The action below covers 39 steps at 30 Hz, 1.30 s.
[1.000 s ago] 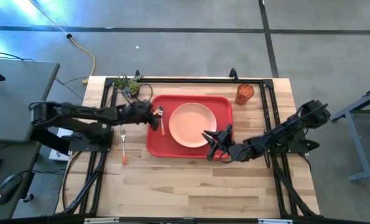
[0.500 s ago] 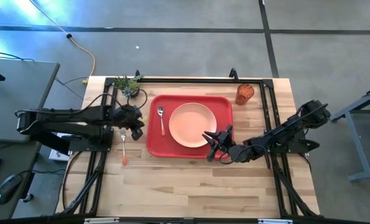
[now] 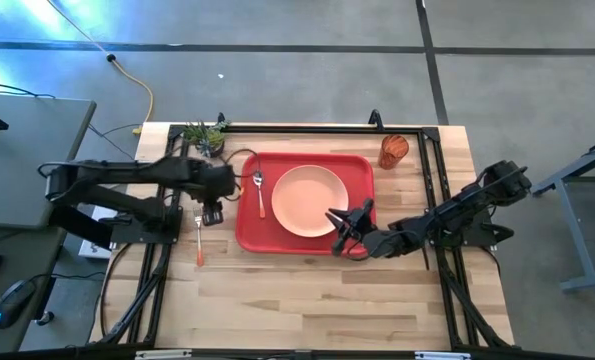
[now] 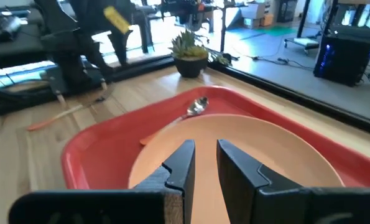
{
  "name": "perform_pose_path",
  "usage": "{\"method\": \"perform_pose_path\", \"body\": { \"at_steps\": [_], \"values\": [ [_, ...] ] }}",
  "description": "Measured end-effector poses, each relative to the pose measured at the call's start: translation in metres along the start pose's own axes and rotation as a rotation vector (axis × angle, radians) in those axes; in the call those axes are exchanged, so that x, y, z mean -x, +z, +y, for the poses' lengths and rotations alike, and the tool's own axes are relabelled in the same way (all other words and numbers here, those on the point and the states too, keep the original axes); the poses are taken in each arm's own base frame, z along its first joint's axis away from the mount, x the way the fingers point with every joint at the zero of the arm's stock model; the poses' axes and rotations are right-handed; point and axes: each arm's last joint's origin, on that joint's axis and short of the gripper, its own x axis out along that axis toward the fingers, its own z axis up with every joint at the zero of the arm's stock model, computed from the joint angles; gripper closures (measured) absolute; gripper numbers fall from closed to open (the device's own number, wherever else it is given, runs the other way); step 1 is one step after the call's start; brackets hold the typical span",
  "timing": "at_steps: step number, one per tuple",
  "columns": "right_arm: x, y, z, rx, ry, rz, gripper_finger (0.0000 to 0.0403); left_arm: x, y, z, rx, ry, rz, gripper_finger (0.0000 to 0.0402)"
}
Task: Pick and place plate/cup/fork/spoon on tray
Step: Put the orange fork on the red serving tray
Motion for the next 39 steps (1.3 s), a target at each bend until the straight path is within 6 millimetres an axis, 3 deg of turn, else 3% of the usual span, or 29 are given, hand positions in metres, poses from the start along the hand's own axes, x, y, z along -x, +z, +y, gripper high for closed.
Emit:
{"method": "perform_pose_path", "body": {
  "at_steps": [6, 14, 25, 30, 39],
  "values": [
    [-0.003, -0.005, -0.005, -0.018, -0.029, 0.038, 0.0343, -0.034, 0.002, 0.009, 0.035, 0.018, 0.310, 0.0225],
    [-0.004, -0.006, -0.006, -0.006, -0.020, 0.053, 0.0343, -0.066, 0.005, 0.023, 0.027, 0.068, 0.486, 0.0225],
    [-0.004, -0.008, -0.005, 0.002, 0.020, 0.082, 0.0343, -0.072, -0.002, 0.050, 0.184, 0.031, 0.541, 0.0231],
    [-0.004, -0.010, -0.004, -0.012, 0.068, 0.117, 0.0343, -0.073, -0.005, 0.054, 0.238, -0.073, 0.534, 0.0231],
    [-0.003, -0.011, -0.004, -0.026, 0.081, 0.135, 0.0343, -0.073, -0.006, 0.058, 0.265, -0.094, 0.536, 0.0231]
  ]
}}
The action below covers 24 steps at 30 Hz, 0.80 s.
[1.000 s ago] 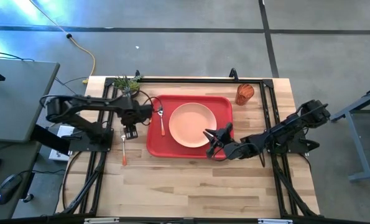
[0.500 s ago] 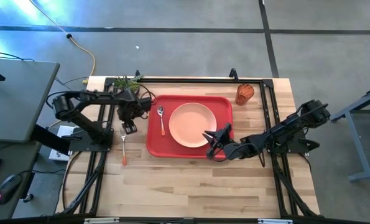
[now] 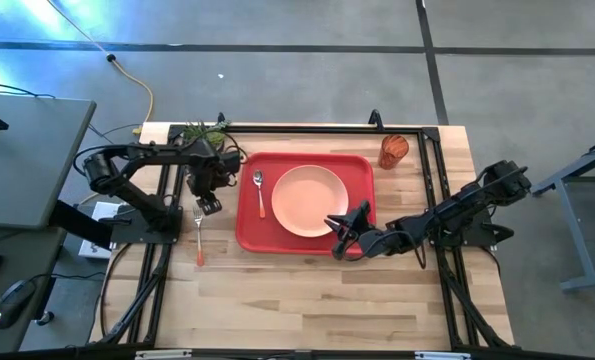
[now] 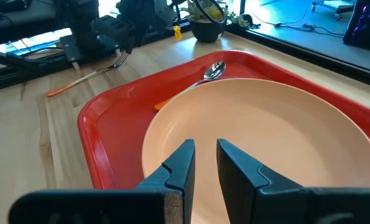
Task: Pick and place plate/cup/fork/spoon on tray
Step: Put the orange fork on the red serving tray
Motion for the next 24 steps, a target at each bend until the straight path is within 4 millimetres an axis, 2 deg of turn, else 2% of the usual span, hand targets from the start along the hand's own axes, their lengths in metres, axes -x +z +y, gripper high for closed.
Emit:
{"method": "perform_pose_path", "body": {
  "at_steps": [5, 8, 16, 24],
  "values": [
    [0.000, 0.000, 0.000, 0.000, 0.004, 0.001, 0.0343, 0.004, -0.004, 0.000, 0.112, -0.029, 0.048, 0.0231],
    [0.000, 0.000, 0.000, 0.005, 0.004, 0.001, 0.0343, 0.004, -0.005, 0.001, 0.159, 0.010, 0.067, 0.0231],
    [0.001, 0.000, 0.001, 0.005, 0.006, 0.001, 0.0343, -0.018, -0.011, 0.000, 0.162, -0.012, 0.088, 0.0232],
    [0.001, 0.000, 0.001, 0.008, 0.009, 0.003, 0.0343, -0.019, -0.009, 0.001, 0.157, -0.048, 0.059, 0.0238]
  ]
}}
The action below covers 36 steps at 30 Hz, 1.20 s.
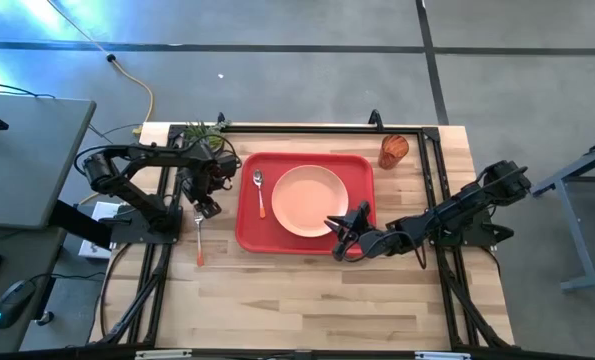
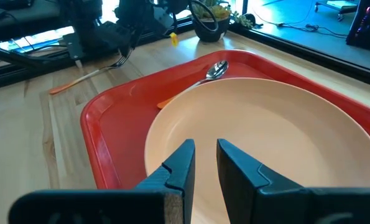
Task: Pick and place plate/cup/fork/spoon on tray
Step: Put the orange fork on the red serving tray
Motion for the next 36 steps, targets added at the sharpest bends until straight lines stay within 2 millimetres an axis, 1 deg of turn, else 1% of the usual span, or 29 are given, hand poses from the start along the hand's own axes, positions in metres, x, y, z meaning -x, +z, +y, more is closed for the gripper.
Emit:
{"method": "perform_pose_path", "body": {
  "at_steps": [2, 5, 8, 12, 13, 17, 20, 23, 26, 28, 32, 34, 36],
  "values": [
    [0.000, 0.000, 0.000, 0.000, 0.000, 0.000, 0.0343, 0.000, 0.000, -0.001, -0.006, -0.018, 0.000, 0.0251],
    [0.000, 0.000, 0.000, 0.000, 0.000, 0.000, 0.0343, 0.000, 0.000, -0.001, -0.013, -0.031, 0.000, 0.0281],
    [0.000, 0.000, 0.000, 0.000, 0.000, 0.000, 0.0343, 0.000, 0.000, -0.002, -0.030, -0.064, 0.003, 0.0320],
    [0.000, 0.000, 0.000, 0.000, 0.000, 0.000, 0.0343, 0.000, 0.000, -0.002, -0.033, -0.078, 0.002, 0.0383],
    [0.000, 0.000, 0.000, 0.000, 0.000, 0.000, 0.0343, 0.000, 0.001, -0.002, -0.030, -0.077, 0.000, 0.0391],
    [0.000, 0.001, 0.001, -0.008, 0.004, -0.007, 0.0343, 0.000, 0.000, -0.005, -0.045, -0.059, -0.004, 0.0396],
    [0.000, 0.001, 0.001, -0.008, 0.003, -0.008, 0.0343, 0.005, -0.004, -0.009, -0.071, -0.053, -0.029, 0.0400],
    [0.000, 0.001, 0.000, -0.010, -0.009, -0.016, 0.0343, 0.015, -0.011, -0.015, -0.109, -0.042, -0.061, 0.0401],
    [0.000, 0.002, 0.000, -0.018, -0.012, -0.026, 0.0343, 0.030, -0.022, -0.021, -0.133, -0.037, -0.118, 0.0401],
    [0.000, 0.003, 0.001, -0.028, -0.004, -0.032, 0.0343, 0.042, -0.030, -0.026, -0.146, -0.041, -0.187, 0.0401],
    [0.000, 0.007, 0.004, -0.063, 0.035, -0.049, 0.0343, 0.068, -0.048, -0.037, -0.167, -0.084, -0.387, 0.0401],
    [-0.001, 0.010, 0.006, -0.103, 0.045, -0.091, 0.0343, 0.080, -0.058, -0.042, -0.177, -0.120, -0.509, 0.0401],
    [-0.006, 0.008, 0.011, -0.091, 0.065, -0.130, 0.0343, 0.090, -0.067, -0.047, -0.204, -0.171, -0.639, 0.0401]
  ]
}}
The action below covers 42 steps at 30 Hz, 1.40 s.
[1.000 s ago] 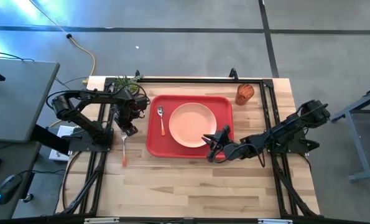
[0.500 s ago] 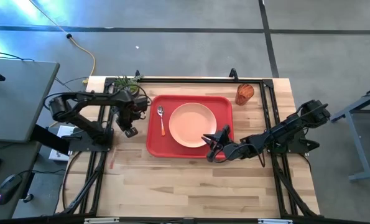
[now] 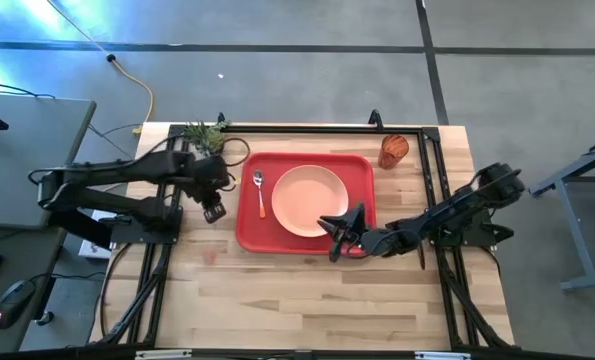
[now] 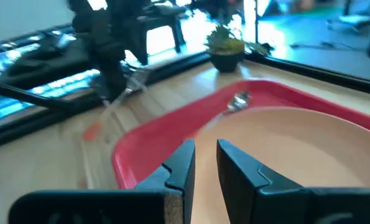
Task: Pick and place plate/cup/fork/spoon on tray
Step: Put the orange fork on the red serving tray
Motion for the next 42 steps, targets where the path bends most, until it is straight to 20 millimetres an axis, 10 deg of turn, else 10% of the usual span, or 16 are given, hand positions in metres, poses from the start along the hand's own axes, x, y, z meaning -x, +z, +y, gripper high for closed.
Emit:
{"method": "perform_pose_path", "body": {
  "at_steps": [11, 17, 42],
  "values": [
    [-0.051, -0.009, 0.029, -0.067, 0.307, -0.114, 0.0299, 0.042, 0.004, -0.044, -0.164, -0.276, -0.514, 0.0401],
    [-0.081, 0.008, 0.049, 0.018, 0.233, -0.018, 0.0253, 0.037, 0.012, -0.055, -0.278, -0.123, -0.617, 0.0401],
    [-0.074, -0.005, 0.063, 0.253, 0.009, 0.177, 0.0240, -0.054, 0.100, 0.054, -0.076, 0.027, -0.439, 0.0401]
  ]
}}
